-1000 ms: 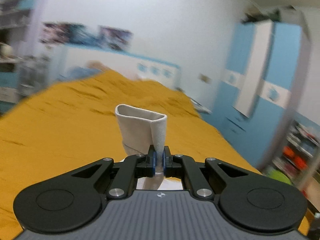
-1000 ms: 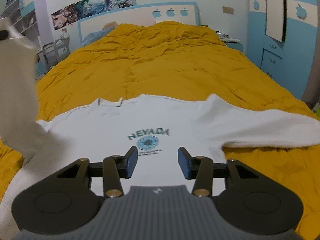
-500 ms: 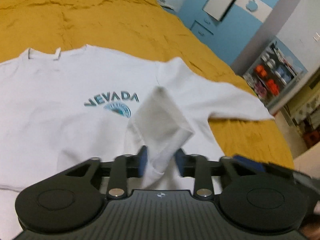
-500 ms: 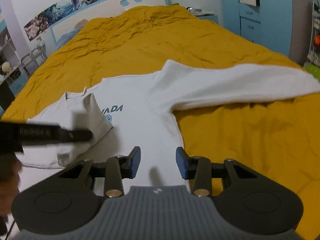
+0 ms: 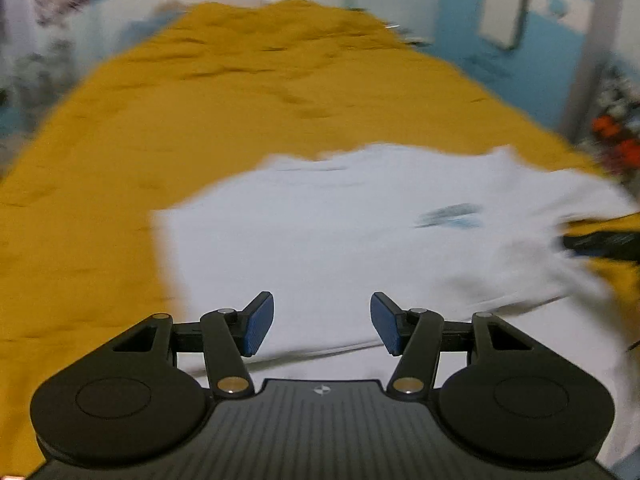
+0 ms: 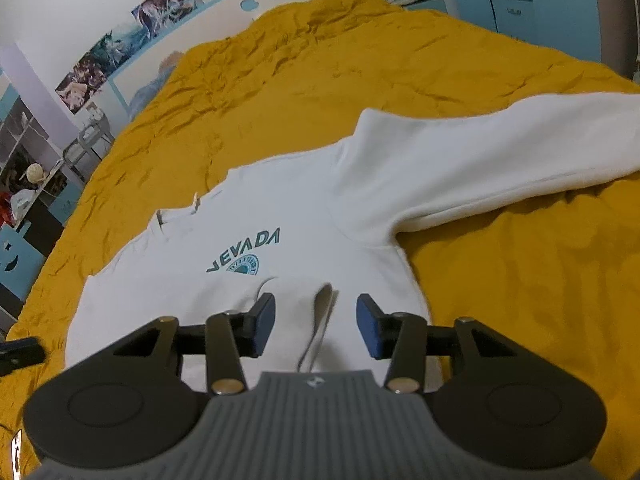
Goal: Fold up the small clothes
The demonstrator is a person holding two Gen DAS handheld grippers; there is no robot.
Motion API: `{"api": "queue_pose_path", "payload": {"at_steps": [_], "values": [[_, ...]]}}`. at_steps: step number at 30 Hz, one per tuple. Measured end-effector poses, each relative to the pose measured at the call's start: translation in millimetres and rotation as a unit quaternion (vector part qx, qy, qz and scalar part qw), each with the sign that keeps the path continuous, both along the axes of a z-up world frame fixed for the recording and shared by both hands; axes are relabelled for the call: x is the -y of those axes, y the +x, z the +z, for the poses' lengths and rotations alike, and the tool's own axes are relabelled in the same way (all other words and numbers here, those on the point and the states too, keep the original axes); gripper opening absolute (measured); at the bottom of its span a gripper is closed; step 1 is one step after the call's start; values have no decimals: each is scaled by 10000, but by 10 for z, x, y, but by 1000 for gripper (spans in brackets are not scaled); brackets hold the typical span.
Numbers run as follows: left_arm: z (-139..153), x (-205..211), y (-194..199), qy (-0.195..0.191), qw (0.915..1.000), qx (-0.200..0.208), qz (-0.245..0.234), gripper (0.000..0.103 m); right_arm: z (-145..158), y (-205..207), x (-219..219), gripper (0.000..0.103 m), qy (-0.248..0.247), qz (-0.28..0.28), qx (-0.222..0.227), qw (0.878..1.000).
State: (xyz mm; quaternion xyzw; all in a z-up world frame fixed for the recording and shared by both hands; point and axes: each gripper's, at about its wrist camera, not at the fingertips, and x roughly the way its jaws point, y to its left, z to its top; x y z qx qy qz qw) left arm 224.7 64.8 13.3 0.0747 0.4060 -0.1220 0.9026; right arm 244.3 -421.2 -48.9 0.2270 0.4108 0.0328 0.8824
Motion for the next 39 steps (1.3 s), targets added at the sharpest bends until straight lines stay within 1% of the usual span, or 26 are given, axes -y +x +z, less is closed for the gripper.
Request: {"api": "queue_pose_path", "payload": {"at_steps": [2, 3, 5, 6, 8, 10, 12, 13, 15, 16, 17, 18, 19, 20, 23, 24, 26, 28, 29, 30, 32, 34, 35, 36, 37, 39], "values": [[-70, -252, 12, 401, 9990, -38, 171, 67, -48, 70, -45, 42, 57, 8, -119, 9999], [-133, -358, 21, 529, 9983, -106, 229, 68, -83, 109, -71, 42, 63, -12, -203, 9998], [-320, -517, 42, 615, 9970, -336, 321, 69, -148, 173, -115, 42, 34, -29, -322, 9995], [-427, -578, 55, 623, 9963, -445, 401, 69, -179, 201, -146, 41, -7, -42, -387, 9992], [-622, -653, 78, 508, 9960, -588, 440, 69, -219, 239, -195, 36, -106, -46, -452, 9989], [-744, -667, 113, 369, 9965, -563, 486, 69, -232, 273, -229, 24, -249, -36, -481, 9985], [-847, -643, 190, 230, 9972, -443, 553, 68, -212, 320, -272, 16, -367, 2, -500, 9981], [-878, -662, 228, 178, 9974, -336, 618, 65, -196, 330, -279, 11, -427, 1, -497, 9978], [-903, -635, 337, 42, 9975, -160, 689, 57, -137, 370, -335, 4, -574, 63, -453, 9973], [-926, -660, 356, -19, 9975, -111, 705, 47, -109, 383, -353, 3, -630, 101, -412, 9971], [-942, -682, 370, -82, 9972, -87, 732, 35, -68, 412, -387, 2, -736, 148, -369, 9965], [-954, -692, 401, -138, 9968, -61, 784, 27, -29, 435, -406, 1, -823, 195, -335, 9959], [-966, -709, 417, -186, 9961, -26, 864, 15, 16, 474, -423, 1, -891, 246, -296, 9953], [-971, -739, 414, -260, 9952, -10, 947, 10, 74, 535, -445, 1, -941, 315, -245, 9948], [-944, -861, 393, -575, 9916, 32, 1156, 7, 306, 689, -501, 0, -1131, 464, 10, 9925], [-938, -891, 384, -607, 9904, 46, 1238, 7, 429, 733, -508, 0, -1137, 495, 202, 9921], [-916, -950, 335, -680, 9881, 82, 1380, 6, 711, 755, -469, 0, -1025, 471, 770, 9906], [-892, -972, 305, -805, 9861, 110, 1447, 6, 882, 773, -391, 0, -948, 323, 1105, 9888], [-886, -964, 304, -815, 9858, 125, 1465, 6, 868, 819, -357, 0, -973, 267, 1064, 9892], [-890, -937, 308, -762, 9861, 122, 1472, 6, 797, 886, -338, 0, -1004, 230, 902, 9906], [-941, -876, 340, -611, 9877, -2, 1438, 6, 526, 1039, -338, 0, -1151, 243, 409, 9922], [-999, -834, 350, -535, 9876, -195, 1462, 7, 220, 1138, -347, 0, -1344, 277, -34, 9905], [-1012, -825, 354, -521, 9875, -269, 1465, 9, 78, 1168, -325, 0, -1327, 250, -260, 9905], [-1015, -829, 368, -507, 9875, -385, 1441, 10, -19, 1177, -300, 0, -1287, 190, -402, 9907], [-1016, -827, 367, -499, 9873, -496, 1425, 15, -94, 1176, -279, 0, -1252, 156, -496, 9908], [-968, -892, 394, -599, 9864, -700, 1358, 15, -179, 1168, -245, 0, -1209, 156, -613, 9906]]}}
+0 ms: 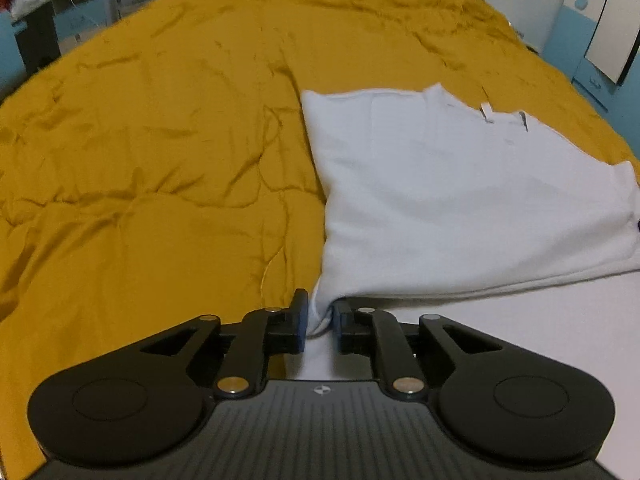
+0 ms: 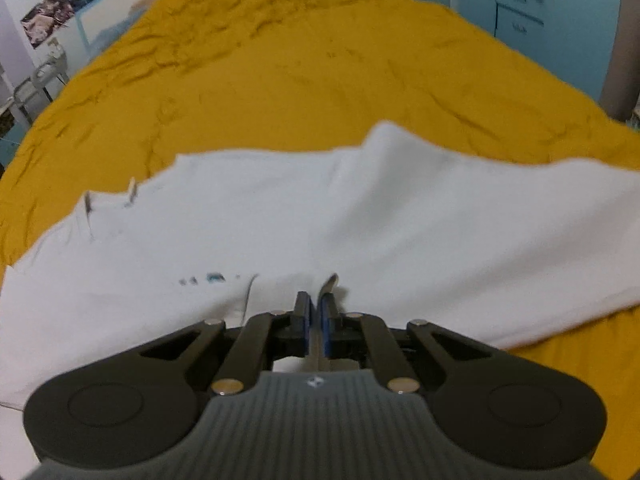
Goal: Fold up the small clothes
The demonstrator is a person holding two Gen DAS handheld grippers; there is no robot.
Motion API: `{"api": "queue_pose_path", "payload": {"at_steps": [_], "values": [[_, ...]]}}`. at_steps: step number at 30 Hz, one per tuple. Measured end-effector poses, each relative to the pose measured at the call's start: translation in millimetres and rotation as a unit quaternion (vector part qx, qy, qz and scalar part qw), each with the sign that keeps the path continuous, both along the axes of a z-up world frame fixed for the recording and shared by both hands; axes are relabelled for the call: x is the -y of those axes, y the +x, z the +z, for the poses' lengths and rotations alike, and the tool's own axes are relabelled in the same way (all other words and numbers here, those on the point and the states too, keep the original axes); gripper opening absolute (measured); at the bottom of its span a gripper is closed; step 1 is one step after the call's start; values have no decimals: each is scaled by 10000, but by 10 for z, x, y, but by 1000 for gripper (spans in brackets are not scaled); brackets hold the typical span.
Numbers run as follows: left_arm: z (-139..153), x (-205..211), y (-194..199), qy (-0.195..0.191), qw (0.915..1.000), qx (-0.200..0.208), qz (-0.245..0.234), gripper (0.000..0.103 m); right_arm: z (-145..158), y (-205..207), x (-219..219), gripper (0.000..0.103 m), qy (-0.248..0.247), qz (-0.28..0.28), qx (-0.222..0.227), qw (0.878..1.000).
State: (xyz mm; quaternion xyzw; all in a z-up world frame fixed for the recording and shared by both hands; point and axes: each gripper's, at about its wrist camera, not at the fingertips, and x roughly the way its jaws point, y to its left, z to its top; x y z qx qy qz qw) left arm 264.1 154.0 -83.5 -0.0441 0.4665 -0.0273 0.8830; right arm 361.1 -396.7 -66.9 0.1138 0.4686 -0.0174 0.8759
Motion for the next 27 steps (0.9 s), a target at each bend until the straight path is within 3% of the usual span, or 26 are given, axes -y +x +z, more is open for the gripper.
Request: {"api": "queue_pose_path", "payload": {"at_steps": [1, 3, 5, 8, 15, 16, 18, 19, 21, 25, 27], "values": [[46, -51, 6, -173, 9998, -11, -64, 18, -5, 4, 5, 0, 15, 35, 7, 10000], [170, -139, 22, -559, 9982, 133, -162, 34, -5, -6, 7, 0, 56, 138, 82, 9999], [304, -220, 92, -773, 9960, 433, -145, 57, -4, 22, 17, 1, 95, 189, 94, 9997], [355, -307, 361, -852, 9941, 647, 186, 58, -20, 50, 8, 3, 105, 245, 86, 9996], [-16, -486, 1112, -1822, 9766, 549, 1003, 58, -36, -42, 48, 11, 282, 210, 134, 9993], [-84, -483, 1171, -1884, 9745, 522, 1101, 53, -41, -39, 59, 12, 335, 196, 143, 9991], [-180, -473, 1258, -2034, 9695, 527, 1262, 29, -56, -35, 88, 12, 455, 147, 154, 9987], [-208, -470, 1301, -2133, 9672, 522, 1275, 3, -66, -22, 83, 10, 484, 131, 152, 9986], [-207, -456, 1274, -2147, 9655, 644, 1322, 3, -80, -24, 85, 2, 494, 126, 174, 9986], [13, -494, 1037, -2139, 9589, 1312, 1323, 3, 33, -102, 103, 0, 557, 93, 412, 9976], [35, -528, 1022, -1922, 9621, 1373, 1361, 3, 111, -143, 107, 0, 576, 84, 567, 9967]]}}
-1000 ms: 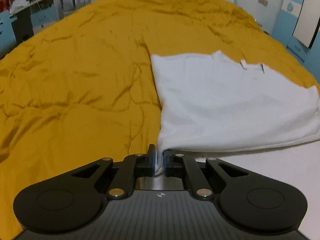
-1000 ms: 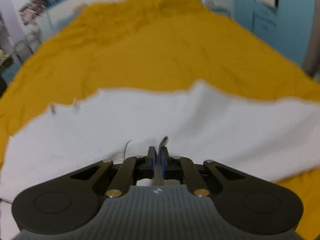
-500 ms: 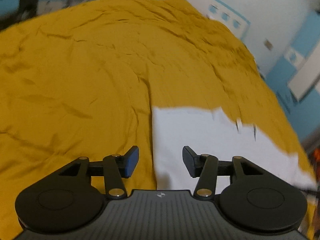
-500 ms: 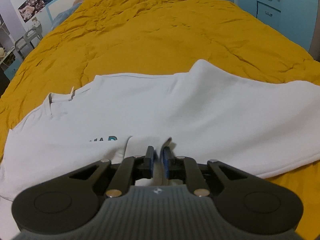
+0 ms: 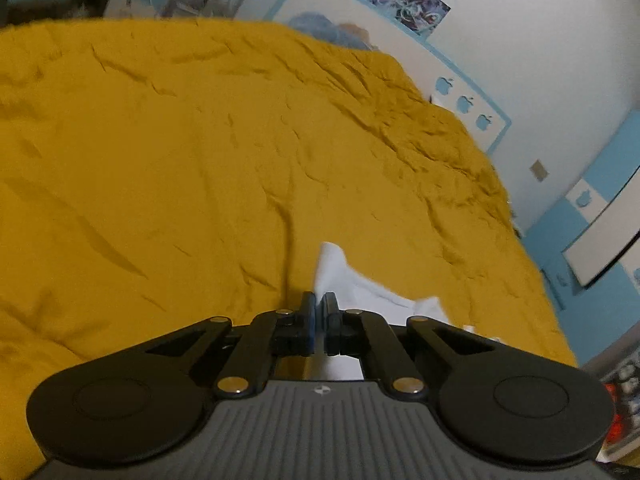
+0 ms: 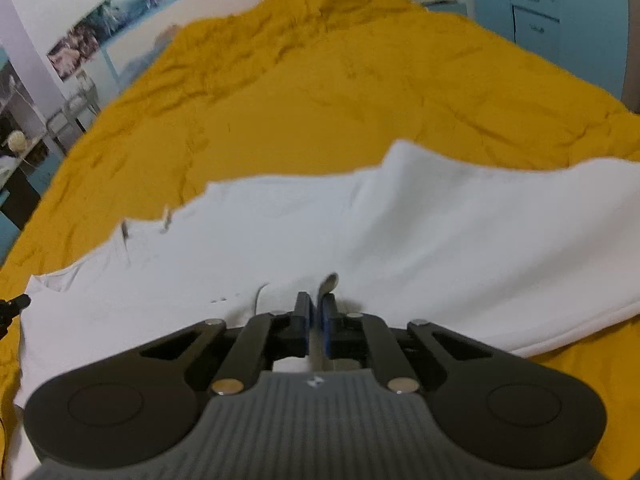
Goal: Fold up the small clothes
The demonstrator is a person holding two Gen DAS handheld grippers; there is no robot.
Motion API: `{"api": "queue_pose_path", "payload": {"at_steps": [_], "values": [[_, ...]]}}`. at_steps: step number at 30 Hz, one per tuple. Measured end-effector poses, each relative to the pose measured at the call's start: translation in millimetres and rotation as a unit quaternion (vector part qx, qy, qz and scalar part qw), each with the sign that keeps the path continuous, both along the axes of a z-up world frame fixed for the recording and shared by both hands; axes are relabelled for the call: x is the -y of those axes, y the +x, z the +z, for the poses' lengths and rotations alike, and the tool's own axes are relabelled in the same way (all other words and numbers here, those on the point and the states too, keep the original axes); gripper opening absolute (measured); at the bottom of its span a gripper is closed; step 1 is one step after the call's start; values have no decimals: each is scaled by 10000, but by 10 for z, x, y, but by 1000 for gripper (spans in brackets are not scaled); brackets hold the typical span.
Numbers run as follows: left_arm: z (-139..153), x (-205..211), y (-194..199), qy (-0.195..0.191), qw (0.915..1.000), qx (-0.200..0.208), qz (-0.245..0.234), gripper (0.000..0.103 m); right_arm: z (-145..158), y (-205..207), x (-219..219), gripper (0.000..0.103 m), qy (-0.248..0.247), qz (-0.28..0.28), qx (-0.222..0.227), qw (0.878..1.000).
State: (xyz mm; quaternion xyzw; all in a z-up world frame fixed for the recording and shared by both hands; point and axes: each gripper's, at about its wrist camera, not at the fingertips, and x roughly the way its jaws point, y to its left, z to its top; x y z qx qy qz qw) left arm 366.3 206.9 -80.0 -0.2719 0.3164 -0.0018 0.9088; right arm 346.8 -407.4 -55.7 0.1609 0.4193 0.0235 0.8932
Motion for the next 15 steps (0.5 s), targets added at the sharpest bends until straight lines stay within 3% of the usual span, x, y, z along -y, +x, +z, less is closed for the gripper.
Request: {"api": "queue_pose_path", "payload": {"at_steps": [6, 9, 12, 14, 15], "values": [[-175, 75, 166, 397, 9981, -466, 15, 4, -204, 168, -107, 0, -250, -59, -230, 9994], [-137, 73, 134, 561, 9966, -594, 126, 10, -226, 163, -114, 1, -435, -152, -395, 9982], [-15, 49, -7, 592, 9966, -573, 11, 11, -71, 53, -135, 13, -812, -140, -288, 9962], [91, 83, -149, 616, 9958, -625, -270, 11, 25, -37, -131, 14, -608, 11, -212, 9979], [127, 109, -206, 634, 9948, -656, -443, 11, 54, -78, -130, 21, -457, 87, -199, 9987]]}}
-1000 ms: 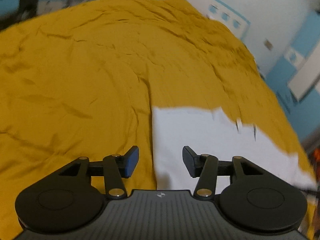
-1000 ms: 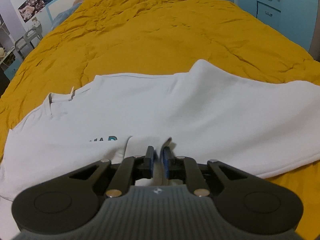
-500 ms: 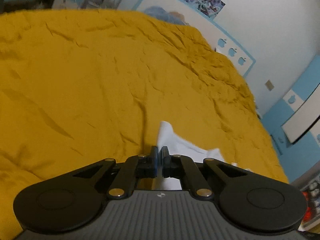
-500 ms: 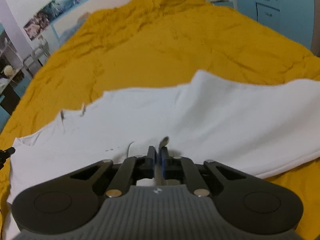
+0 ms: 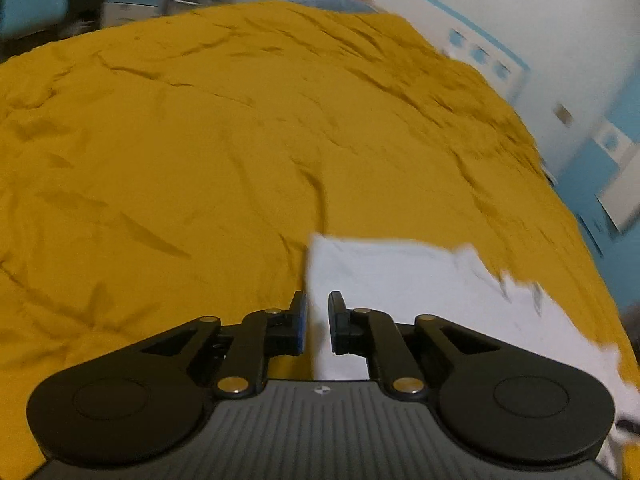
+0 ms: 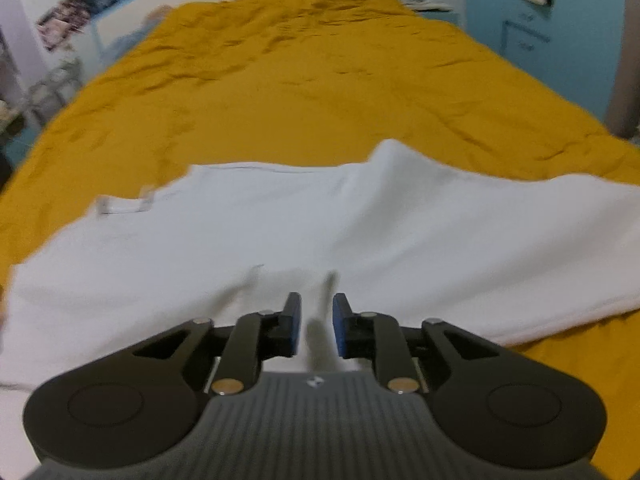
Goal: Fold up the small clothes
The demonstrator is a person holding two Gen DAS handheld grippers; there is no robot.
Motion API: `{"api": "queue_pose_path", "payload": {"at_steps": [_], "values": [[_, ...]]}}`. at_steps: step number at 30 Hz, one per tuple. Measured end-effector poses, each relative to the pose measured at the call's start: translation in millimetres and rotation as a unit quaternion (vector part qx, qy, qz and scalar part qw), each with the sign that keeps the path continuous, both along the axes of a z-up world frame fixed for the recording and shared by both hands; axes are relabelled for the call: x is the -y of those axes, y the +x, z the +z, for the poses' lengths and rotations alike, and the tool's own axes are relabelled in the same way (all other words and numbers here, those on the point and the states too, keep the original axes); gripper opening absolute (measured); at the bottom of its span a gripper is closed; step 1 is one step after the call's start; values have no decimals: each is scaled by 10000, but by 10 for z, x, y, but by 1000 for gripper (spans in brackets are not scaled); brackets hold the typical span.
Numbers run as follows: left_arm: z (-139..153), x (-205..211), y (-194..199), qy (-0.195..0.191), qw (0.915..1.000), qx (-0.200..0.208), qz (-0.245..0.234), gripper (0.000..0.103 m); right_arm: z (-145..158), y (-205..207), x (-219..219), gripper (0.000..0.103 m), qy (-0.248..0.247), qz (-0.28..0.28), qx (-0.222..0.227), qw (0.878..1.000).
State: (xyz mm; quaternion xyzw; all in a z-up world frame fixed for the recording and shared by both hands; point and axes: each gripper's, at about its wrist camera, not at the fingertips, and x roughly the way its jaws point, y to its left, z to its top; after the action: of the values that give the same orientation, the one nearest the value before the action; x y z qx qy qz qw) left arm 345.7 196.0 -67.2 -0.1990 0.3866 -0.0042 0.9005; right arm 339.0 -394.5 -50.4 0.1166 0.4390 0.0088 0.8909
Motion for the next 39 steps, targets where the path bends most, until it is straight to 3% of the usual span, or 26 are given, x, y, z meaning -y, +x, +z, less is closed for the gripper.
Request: {"api": "queue_pose_path", "payload": {"at_steps": [1, 5, 6, 7, 12, 15, 19, 24, 27, 32, 34, 39], "values": [[34, 36, -91, 33, 9999, -41, -154, 12, 22, -45, -12, 27, 112, 59, -7, 9999], [54, 198, -407, 240, 9974, -348, -588, 16, -59, -154, -97, 27, 78, 117, -221, 9997], [26, 232, -479, 296, 9963, -445, -677, 16, -116, -163, -111, 17, 77, 115, -349, 9993], [-2, 271, -535, 385, 9951, -528, -738, 16, -161, -178, -127, 0, 62, 110, -397, 9991], [-81, 409, -708, 767, 9910, -738, -816, 16, -45, -307, -99, 0, -56, 146, -83, 9998], [-160, 439, -673, 1157, 9857, -1002, -702, 15, -112, -336, -81, 0, -248, 234, -263, 9991], [-205, 337, -727, 1076, 9858, -1192, -495, 15, -274, -348, -4, 0, -66, 79, -402, 9991], [-58, 329, -863, 1180, 9844, -1249, -373, 16, -128, -432, 41, 0, -260, -2, -306, 9992], [66, 361, -931, 1473, 9791, -1384, -210, 15, 3, -571, 228, 2, -132, -147, -170, 9997], [393, 524, -1038, 1214, 9881, -818, -472, 15, 251, -887, 712, 7, -65, -465, 166, 9988], [506, 711, -1026, 1252, 9884, -598, -614, 15, 341, -1012, 970, 25, 59, -699, 348, 9969], [684, 1288, -957, 1259, 9871, -114, -981, 22, 480, -1330, 1723, 37, 256, -1551, 768, 9846]]}}
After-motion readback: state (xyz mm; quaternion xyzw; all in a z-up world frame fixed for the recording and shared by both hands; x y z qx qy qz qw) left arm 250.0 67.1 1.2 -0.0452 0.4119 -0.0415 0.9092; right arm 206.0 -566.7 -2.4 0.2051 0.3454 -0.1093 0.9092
